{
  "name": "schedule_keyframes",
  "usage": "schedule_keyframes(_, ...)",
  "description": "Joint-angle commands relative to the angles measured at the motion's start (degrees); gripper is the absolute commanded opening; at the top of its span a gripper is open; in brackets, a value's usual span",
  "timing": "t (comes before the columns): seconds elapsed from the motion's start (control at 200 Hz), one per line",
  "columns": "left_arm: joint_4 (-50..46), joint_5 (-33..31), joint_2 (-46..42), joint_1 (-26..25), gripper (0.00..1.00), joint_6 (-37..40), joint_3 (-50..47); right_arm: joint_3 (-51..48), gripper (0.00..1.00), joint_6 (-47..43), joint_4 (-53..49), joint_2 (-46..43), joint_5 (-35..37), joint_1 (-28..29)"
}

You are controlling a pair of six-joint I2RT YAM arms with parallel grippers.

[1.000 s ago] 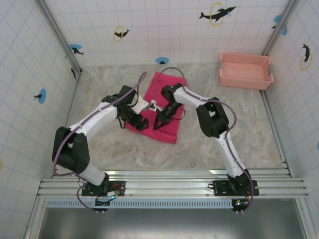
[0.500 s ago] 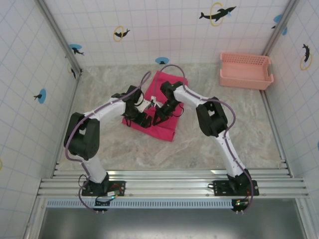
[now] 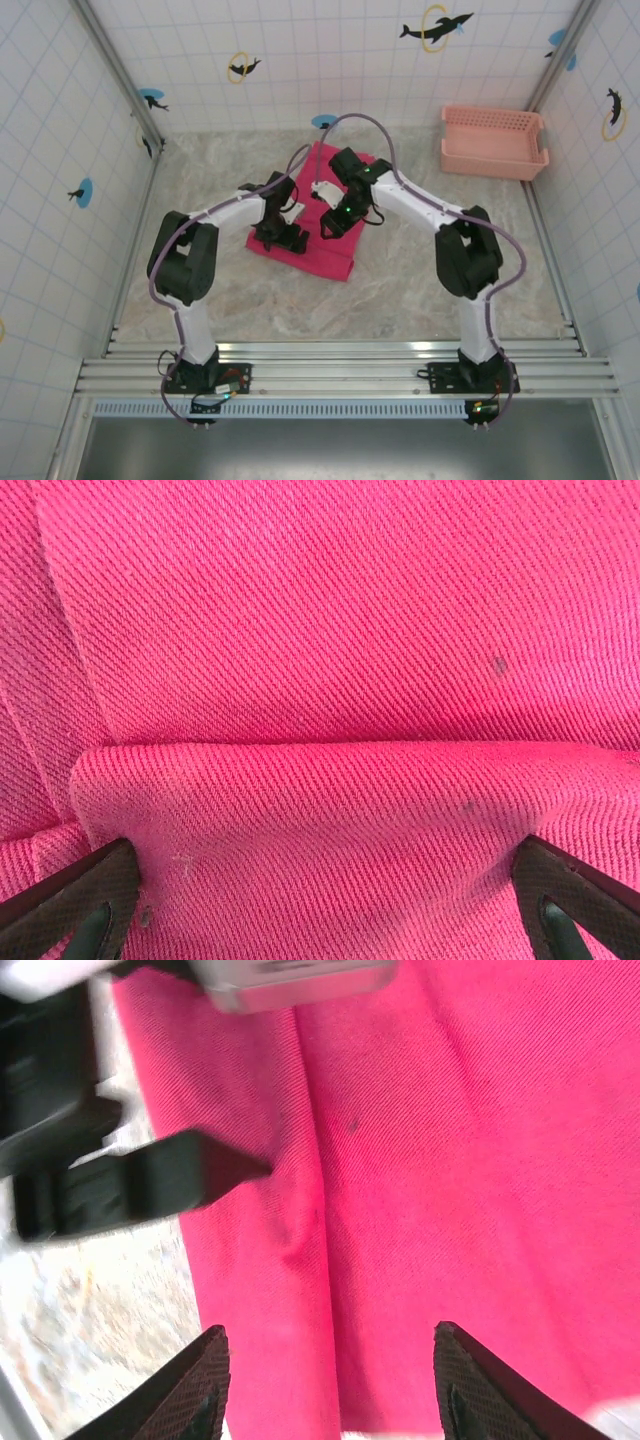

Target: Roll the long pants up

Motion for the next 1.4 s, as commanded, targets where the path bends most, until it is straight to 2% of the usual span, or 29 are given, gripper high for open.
schedule_keyframes(0.0, -1.30, -0.32, 3.67, 0.04, 0.98, -1.11, -0.42, -7.29, 0.58, -7.17, 0.71, -4.23, 10.65, 5.73)
schedule_keyframes(0.225, -3.13, 1.08, 4.24, -0.08, 0.98, -0.27, 1.51, -26.17, 0.60, -11.21, 16.67, -12.70, 21.84, 16.41)
schedule_keyframes(0.375, -4.57, 1.37, 4.95, -0.11, 0.97, 0.36, 2.82, -29.39, 0.60, -13.56, 21.86, -10.77, 26.27, 19.12)
schedule_keyframes(0.46, -5.41, 1.26, 5.17, -0.18, 0.97, 0.60, 3.03, -30.76, 0.59, -15.10, 25.31, -9.35, 31.31, 20.61)
schedule_keyframes(0.51, -5.83, 1.12, 5.32, -0.16, 0.98, 0.80, 3.03, -32.49, 0.58, -16.06, 28.51, -9.31, 36.09, 21.99)
schedule_keyframes(0.605, -6.57, 0.73, 5.32, -0.09, 0.98, 1.10, 3.03, -36.52, 0.60, -18.39, 37.69, -10.20, 40.19, 23.80)
schedule_keyframes(0.656, -6.94, 0.64, 5.26, -0.24, 0.98, 1.18, 3.03, -36.33, 0.60, -19.35, 38.64, -9.57, 40.22, 23.96)
schedule_keyframes(0.891, -7.60, 1.26, 5.52, -0.18, 0.97, 1.95, 3.09, -33.91, 0.58, -23.52, 42.24, -3.16, 49.55, 25.91)
schedule_keyframes(0.971, -7.88, 1.64, 5.45, -0.14, 0.98, 2.20, 3.03, -32.34, 0.52, -25.13, 42.11, -0.38, 52.07, 26.11)
schedule_keyframes(1.051, -9.14, 1.72, 5.43, -0.13, 0.97, 2.47, 5.11, -31.03, 0.36, -27.19, 40.08, 1.69, 51.40, 26.19)
schedule_keyframes(1.231, -10.17, 2.48, 3.53, -0.11, 0.97, 4.28, 5.04, -29.01, 0.18, -27.15, 35.77, 2.57, 46.05, 24.66)
schedule_keyframes(1.316, -11.76, 2.12, 3.00, -0.10, 0.98, 5.19, 5.81, -27.65, 0.12, -25.78, 32.20, 1.35, 41.14, 23.44)
schedule_keyframes(1.396, -13.20, 0.27, 1.69, 0.18, 0.98, 5.39, 6.87, -25.06, 0.08, -24.02, 25.31, -0.48, 32.17, 21.70)
